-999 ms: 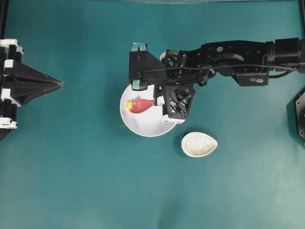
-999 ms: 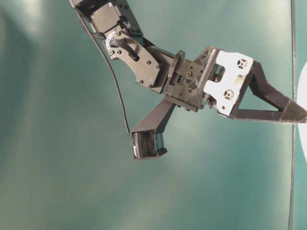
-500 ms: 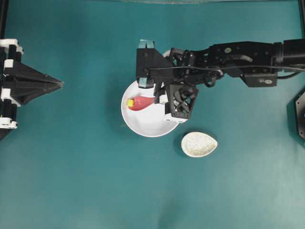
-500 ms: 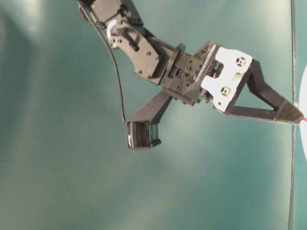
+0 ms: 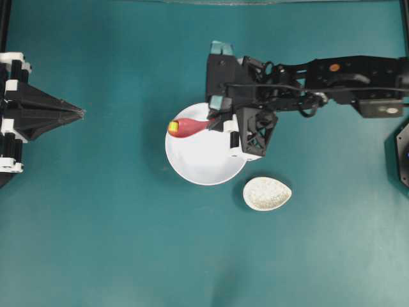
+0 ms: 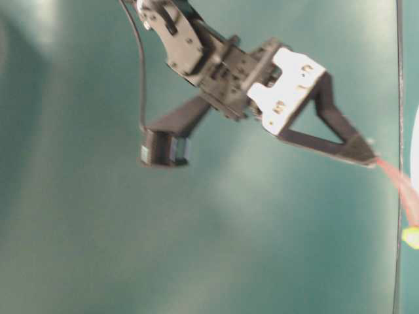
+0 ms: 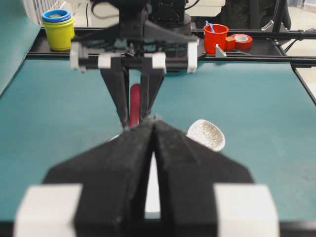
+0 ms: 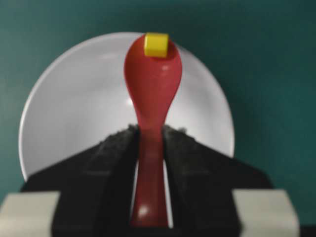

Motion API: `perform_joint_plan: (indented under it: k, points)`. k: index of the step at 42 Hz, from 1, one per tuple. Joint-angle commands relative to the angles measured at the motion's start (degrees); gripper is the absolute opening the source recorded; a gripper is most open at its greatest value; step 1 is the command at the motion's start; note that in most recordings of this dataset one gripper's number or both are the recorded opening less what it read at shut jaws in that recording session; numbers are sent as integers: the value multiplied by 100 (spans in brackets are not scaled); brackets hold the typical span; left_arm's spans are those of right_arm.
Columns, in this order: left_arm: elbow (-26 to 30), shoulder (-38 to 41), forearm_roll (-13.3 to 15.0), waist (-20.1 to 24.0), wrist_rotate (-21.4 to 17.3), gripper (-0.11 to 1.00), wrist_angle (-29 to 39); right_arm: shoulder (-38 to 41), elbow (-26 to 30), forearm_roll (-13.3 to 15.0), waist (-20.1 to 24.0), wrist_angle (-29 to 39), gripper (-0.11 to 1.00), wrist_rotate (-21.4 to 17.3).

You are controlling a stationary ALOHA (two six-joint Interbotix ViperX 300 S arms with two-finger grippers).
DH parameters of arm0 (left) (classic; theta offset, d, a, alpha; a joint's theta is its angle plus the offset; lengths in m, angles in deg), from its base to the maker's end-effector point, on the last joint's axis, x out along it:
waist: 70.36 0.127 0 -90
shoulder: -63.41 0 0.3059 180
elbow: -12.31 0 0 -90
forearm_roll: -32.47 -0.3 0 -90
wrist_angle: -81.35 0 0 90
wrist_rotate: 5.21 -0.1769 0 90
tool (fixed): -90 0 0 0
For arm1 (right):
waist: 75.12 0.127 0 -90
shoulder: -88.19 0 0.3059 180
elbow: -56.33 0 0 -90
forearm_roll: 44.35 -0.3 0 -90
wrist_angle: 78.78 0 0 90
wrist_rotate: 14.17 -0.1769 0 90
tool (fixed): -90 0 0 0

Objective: Scoop the yellow hexagonal prism block from the bowl with a spoon using the right arm.
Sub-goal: 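Raise the spoon with the block up and out above the bowl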

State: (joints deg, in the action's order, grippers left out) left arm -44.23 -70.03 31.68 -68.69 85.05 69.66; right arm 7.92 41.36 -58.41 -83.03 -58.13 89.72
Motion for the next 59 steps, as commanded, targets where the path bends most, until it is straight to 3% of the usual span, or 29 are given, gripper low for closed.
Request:
perform_joint_plan:
  k: [1, 17, 30, 59]
  points:
    - [141, 26, -9, 9, 9, 1, -35, -378, -79, -18, 18, -316, 23, -9]
    - [141, 26, -9, 9, 9, 0, -35, -1635, -993, 9, 97, -1644, 23, 62]
    - [149, 26, 0, 18, 9, 1, -35, -2364, -1459, 9, 97, -1811, 23, 9]
    - [149, 18, -9, 9, 9, 1, -18, -2417, -1485, -35, 202, -1775, 23, -149]
